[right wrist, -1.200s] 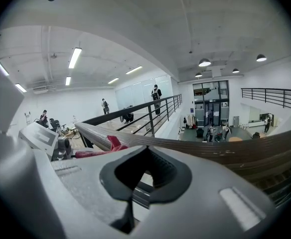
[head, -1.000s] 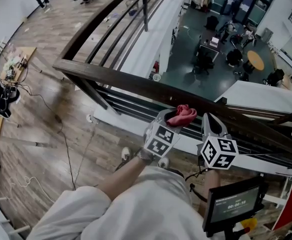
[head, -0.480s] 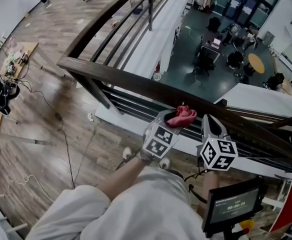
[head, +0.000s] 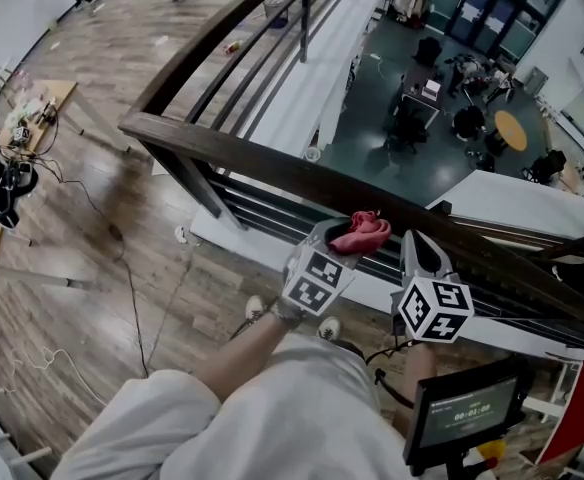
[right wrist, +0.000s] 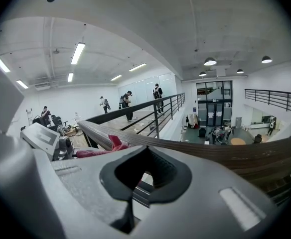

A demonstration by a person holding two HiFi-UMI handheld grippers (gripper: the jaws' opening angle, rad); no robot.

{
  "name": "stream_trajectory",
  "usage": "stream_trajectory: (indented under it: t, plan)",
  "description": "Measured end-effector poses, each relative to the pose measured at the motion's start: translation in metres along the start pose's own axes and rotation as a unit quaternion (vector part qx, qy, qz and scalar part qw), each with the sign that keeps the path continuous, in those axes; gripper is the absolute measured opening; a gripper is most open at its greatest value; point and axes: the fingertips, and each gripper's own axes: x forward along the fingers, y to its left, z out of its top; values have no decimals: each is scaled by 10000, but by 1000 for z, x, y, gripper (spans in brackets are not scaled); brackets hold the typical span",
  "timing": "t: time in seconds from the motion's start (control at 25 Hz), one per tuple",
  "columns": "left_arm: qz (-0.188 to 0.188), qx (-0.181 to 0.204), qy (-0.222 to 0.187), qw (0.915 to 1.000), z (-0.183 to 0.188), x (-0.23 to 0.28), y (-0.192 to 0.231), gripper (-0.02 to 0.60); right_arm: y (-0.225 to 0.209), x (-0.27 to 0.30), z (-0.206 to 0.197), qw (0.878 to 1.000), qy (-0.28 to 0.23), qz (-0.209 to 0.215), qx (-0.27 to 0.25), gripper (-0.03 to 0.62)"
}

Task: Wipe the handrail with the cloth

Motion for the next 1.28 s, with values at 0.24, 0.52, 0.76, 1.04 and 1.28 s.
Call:
stream_trajectory:
  t: [0.24, 0.52, 0.76, 1.04, 1.28]
  plan:
    - [59, -124, -29, 9999, -3, -10, 15, 140, 13, 6, 1, 10000, 22, 39, -39, 3]
    - [195, -237, -78, 9995, -4, -20, 30, 140, 22, 11, 6, 9999, 34, 102, -135, 3]
    - [401, -296, -134, 9987, -7, -33, 51, 140, 37, 16, 7, 9994, 89, 194, -259, 3]
    - [768, -295, -97, 9966, -10, -50, 82, 138, 51, 24, 10, 9987, 169, 296, -365, 3]
    - [908, -45, 22, 9959, -14, -55, 95, 137, 73, 38, 13, 9976, 207, 474, -453, 3]
